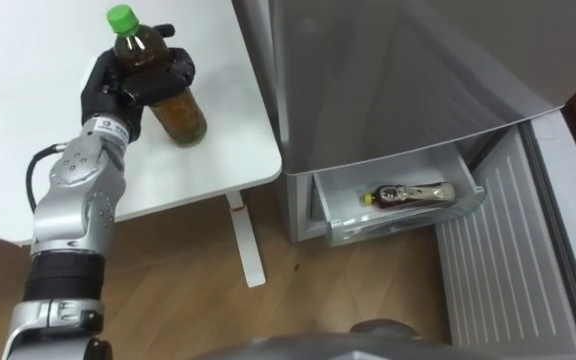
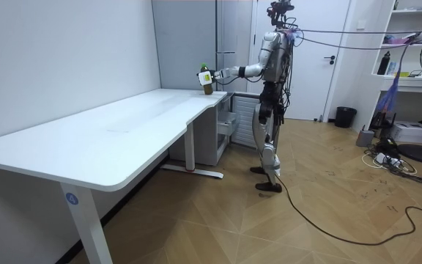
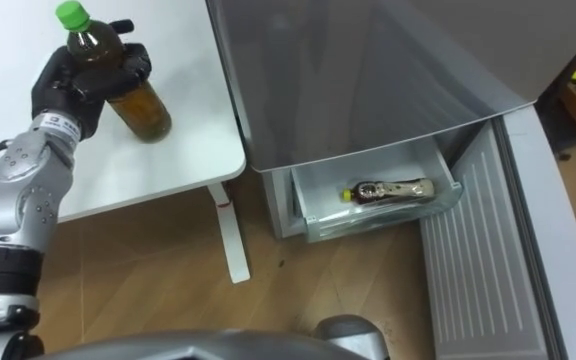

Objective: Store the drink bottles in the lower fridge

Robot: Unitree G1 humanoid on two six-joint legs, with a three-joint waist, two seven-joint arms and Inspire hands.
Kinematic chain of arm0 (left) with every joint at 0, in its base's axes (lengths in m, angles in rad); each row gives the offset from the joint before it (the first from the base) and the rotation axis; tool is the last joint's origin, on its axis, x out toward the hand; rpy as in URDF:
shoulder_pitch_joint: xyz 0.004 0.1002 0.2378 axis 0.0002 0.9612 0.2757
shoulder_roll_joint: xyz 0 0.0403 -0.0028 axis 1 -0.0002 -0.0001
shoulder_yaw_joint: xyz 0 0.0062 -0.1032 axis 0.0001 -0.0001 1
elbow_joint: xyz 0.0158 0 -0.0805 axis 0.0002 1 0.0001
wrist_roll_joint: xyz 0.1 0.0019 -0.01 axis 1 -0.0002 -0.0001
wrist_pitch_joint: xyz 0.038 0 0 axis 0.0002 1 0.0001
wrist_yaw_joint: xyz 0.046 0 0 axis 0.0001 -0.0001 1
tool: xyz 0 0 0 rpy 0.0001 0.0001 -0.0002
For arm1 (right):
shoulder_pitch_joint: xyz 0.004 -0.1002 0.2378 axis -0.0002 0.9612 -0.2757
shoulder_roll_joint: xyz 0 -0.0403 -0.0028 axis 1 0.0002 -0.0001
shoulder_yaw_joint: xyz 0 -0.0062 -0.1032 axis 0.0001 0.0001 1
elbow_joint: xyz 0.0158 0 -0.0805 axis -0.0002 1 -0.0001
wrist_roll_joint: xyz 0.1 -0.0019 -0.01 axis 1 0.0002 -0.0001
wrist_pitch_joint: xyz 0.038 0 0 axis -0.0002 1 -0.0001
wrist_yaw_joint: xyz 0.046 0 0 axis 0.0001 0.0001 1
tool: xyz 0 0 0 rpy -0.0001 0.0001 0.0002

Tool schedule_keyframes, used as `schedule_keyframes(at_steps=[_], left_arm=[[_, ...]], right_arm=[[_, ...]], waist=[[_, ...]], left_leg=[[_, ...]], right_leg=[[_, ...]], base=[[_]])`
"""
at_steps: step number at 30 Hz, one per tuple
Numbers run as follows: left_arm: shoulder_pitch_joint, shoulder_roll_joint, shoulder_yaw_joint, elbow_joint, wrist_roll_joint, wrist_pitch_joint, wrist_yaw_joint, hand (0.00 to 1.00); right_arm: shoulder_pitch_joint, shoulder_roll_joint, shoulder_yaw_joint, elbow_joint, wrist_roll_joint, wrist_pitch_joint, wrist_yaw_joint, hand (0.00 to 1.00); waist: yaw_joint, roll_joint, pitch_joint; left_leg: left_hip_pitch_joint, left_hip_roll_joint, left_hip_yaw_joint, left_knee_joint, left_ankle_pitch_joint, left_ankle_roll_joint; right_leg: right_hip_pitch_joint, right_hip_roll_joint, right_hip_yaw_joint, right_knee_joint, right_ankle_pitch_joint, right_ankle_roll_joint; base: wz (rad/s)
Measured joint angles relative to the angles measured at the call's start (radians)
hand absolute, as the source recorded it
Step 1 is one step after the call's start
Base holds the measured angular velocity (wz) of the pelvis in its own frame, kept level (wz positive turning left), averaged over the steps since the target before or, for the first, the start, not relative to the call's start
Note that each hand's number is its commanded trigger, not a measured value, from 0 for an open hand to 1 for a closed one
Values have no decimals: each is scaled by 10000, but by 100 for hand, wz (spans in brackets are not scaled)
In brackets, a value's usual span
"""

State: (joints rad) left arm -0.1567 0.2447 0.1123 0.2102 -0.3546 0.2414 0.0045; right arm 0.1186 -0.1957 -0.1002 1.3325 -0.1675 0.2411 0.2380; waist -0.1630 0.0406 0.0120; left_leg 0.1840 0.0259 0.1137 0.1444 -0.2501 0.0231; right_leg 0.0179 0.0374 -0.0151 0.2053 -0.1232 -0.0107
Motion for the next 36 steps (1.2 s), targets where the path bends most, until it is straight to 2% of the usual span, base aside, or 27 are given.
schedule_keyframes(at_steps=[9,15,22,24,26,36], left_arm=[[0,1,4,-18,1,25,105,100],[-35,27,13,-70,-29,24,354,100],[-47,109,34,-153,-45,24,547,100],[-46,104,33,-290,-44,26,565,100],[-43,100,26,-662,-57,116,616,100],[96,-6,-100,-2690,-291,216,799,100]], right_arm=[[-12,1,-2,-53,4,0,-192,0],[-21,19,2,-158,24,-11,-209,0],[-19,43,3,-218,44,-13,-379,0],[-72,57,5,-198,45,-5,-367,0],[-84,63,26,-113,70,1,-374,0],[-388,66,416,-96,67,13,-490,0]], waist=[[25,4,-4],[55,-138,-64],[123,-217,-52],[234,-233,-42],[285,-287,-15],[467,-305,-36]], left_leg=[[2,19,69,-35,0,0],[-32,8,80,25,1,0],[-158,-3,97,116,1,0],[-241,-4,91,181,2,0],[-290,-2,86,210,3,-2],[-322,-2,-117,229,5,-4]], right_leg=[[-19,16,-47,9,-2,-4],[-121,-1,-43,80,-7,-10],[-305,-22,-35,190,-13,-20],[-357,-26,-30,242,-13,-22],[-427,-26,-29,329,-37,-49],[-261,-36,-140,183,-40,-49]], base=[[0],[0],[0],[0],[0],[4]])
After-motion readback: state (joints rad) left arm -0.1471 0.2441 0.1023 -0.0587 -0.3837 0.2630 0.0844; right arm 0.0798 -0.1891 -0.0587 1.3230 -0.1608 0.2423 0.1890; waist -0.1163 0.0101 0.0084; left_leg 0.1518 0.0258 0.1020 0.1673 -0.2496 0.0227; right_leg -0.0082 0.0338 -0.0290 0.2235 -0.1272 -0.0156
